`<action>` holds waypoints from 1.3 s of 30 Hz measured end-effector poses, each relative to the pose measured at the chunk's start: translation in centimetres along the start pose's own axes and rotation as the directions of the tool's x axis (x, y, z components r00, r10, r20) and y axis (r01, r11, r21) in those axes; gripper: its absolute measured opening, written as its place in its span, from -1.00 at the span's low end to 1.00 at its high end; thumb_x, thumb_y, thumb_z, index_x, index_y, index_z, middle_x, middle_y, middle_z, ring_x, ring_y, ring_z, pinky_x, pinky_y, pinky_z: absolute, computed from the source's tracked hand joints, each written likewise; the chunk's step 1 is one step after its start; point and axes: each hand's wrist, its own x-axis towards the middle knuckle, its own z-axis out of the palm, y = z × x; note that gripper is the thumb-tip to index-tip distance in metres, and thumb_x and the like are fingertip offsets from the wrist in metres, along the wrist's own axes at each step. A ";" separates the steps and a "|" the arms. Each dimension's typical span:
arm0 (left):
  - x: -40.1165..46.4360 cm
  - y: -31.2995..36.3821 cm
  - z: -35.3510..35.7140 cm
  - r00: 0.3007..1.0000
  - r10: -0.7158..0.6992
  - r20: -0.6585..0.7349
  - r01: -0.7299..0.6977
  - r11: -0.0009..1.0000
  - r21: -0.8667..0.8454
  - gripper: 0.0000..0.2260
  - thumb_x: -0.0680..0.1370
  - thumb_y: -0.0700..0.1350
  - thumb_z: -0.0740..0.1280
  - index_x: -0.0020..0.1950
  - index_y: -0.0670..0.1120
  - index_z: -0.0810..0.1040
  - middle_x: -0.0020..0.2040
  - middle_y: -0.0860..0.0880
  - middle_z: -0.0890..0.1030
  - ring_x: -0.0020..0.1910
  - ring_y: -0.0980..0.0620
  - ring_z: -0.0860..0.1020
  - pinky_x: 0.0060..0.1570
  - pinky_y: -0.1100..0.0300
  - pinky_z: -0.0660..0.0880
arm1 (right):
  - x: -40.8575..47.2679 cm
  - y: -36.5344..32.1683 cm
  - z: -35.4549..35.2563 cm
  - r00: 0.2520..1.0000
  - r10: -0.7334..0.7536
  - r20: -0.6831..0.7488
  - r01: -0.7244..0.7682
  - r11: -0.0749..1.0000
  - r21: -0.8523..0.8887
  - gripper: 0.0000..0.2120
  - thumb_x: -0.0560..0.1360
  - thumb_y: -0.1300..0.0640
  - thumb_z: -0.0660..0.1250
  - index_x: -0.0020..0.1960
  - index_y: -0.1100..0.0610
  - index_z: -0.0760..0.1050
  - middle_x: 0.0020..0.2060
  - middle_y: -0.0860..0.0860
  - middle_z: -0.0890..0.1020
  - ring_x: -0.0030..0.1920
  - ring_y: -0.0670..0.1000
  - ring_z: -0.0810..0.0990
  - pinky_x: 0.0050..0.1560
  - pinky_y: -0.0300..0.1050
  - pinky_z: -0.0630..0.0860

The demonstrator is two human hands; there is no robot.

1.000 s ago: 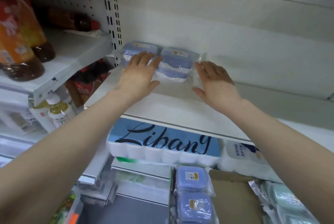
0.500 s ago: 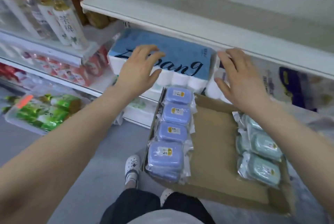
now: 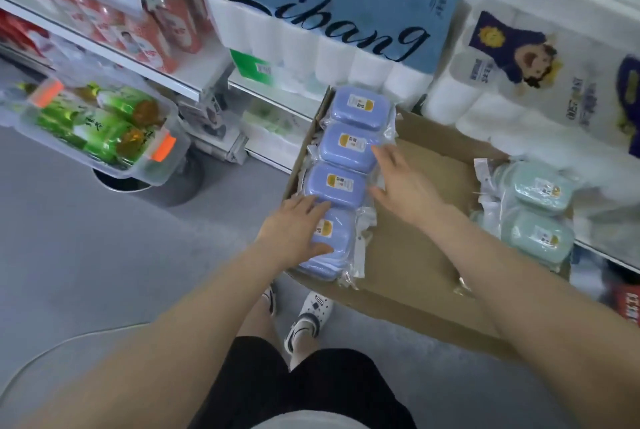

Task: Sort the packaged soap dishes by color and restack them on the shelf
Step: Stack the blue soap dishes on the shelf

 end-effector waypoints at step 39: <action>8.2 1.8 -5.5 0.957 -0.269 -0.104 0.278 0.957 0.087 -0.39 0.63 -0.04 0.19 0.58 0.06 -0.09 0.54 -0.17 0.07 0.16 -0.32 0.50 -0.04 -0.05 0.41 | -6.9 8.1 9.4 0.796 0.582 0.167 -0.605 0.776 0.179 -0.20 0.46 -0.17 0.37 0.55 0.05 0.08 0.27 0.21 0.35 0.21 0.25 0.46 -0.02 -0.03 0.43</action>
